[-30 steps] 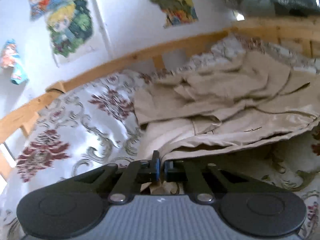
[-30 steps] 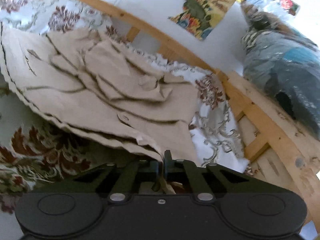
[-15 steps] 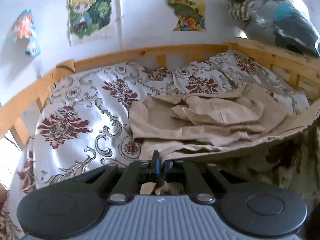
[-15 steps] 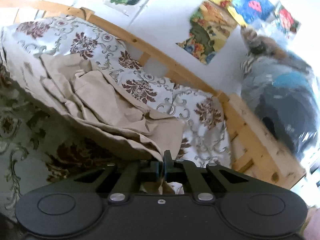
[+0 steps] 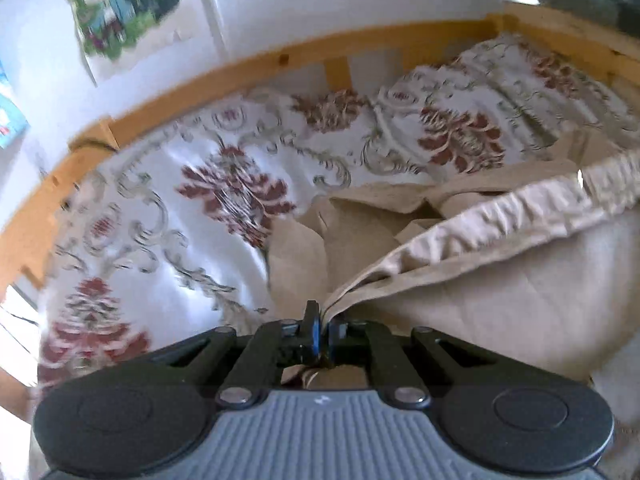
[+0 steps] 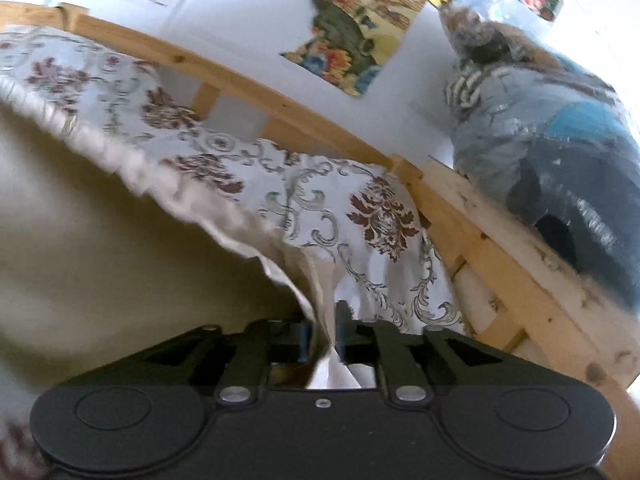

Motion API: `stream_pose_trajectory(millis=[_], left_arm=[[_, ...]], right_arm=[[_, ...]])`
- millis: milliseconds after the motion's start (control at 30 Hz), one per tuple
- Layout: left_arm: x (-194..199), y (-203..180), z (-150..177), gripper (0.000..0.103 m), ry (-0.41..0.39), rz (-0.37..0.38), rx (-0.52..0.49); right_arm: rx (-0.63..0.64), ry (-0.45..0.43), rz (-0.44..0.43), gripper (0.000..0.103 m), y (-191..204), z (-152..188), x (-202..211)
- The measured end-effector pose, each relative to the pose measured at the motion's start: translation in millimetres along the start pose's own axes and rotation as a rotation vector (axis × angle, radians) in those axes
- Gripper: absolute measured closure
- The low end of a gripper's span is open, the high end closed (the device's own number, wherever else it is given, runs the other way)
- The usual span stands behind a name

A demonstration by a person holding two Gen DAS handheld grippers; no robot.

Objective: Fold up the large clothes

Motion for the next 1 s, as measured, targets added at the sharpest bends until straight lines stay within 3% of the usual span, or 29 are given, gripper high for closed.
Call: stream_pose_trajectory(millis=[167,233,267,367,467,500,533,567,633,767,833,933,1000], left_arm=[[-52,-2,3,0.1,0.069,0.056,0.094],[-58,1,5,0.099,0.08,0.074,0.138],[-59,4,7,0.098,0.083,0.083,0.156],[-54,11,10,0.091,0.071,0.099,0.171],[-43,24,12,0.067,0.044,0.144,0.243],[-39,30,13,0.036,0.037,0.162,0.276],[-35,37,13,0.015,0.021,0.169,0.312],[-27,45,16,0.011,-0.019,0.158,0.36],[-18,59,21,0.008,-0.062,0.161,0.422],[-9,79,42,0.005,-0.06,0.175,0.532],[-5,83,60,0.005,-0.06,0.185,0.575],[2,77,93,0.006,-0.05,0.231,0.621],[4,70,112,0.013,-0.038,0.249,0.619]], right_arm=[[-0.087,0.06,-0.036,0.068,3,31,-29],[-0.116,0.048,-0.044,0.043,-1,36,-24],[-0.135,0.038,-0.05,0.025,-4,37,-20],[-0.192,0.026,-0.072,0.014,-14,39,-11],[-0.241,0.032,-0.081,0.003,-22,39,-4],[-0.263,0.03,-0.091,0.001,-25,39,-2],[-0.296,0.026,-0.097,0.001,-28,38,0],[-0.324,0.024,-0.098,0.001,-31,37,0],[-0.359,0.019,-0.074,0.001,-37,37,2],[-0.404,0.041,-0.009,0.001,-50,43,-3],[-0.486,0.073,0.002,0.001,-61,50,-8],[-0.662,0.126,-0.029,0.001,-78,62,-13],[-0.736,0.14,-0.072,0.001,-81,65,-7]])
Point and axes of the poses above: each gripper's, at about its wrist camera, not at the fingertips, and x roughly against the way its jaws point, y to its left, z to its underside, the point moved 5 cm from there along -x, roughly the way its jaws point, and after that the axes turned 4 degrees about -x, right-handed, at the moved point
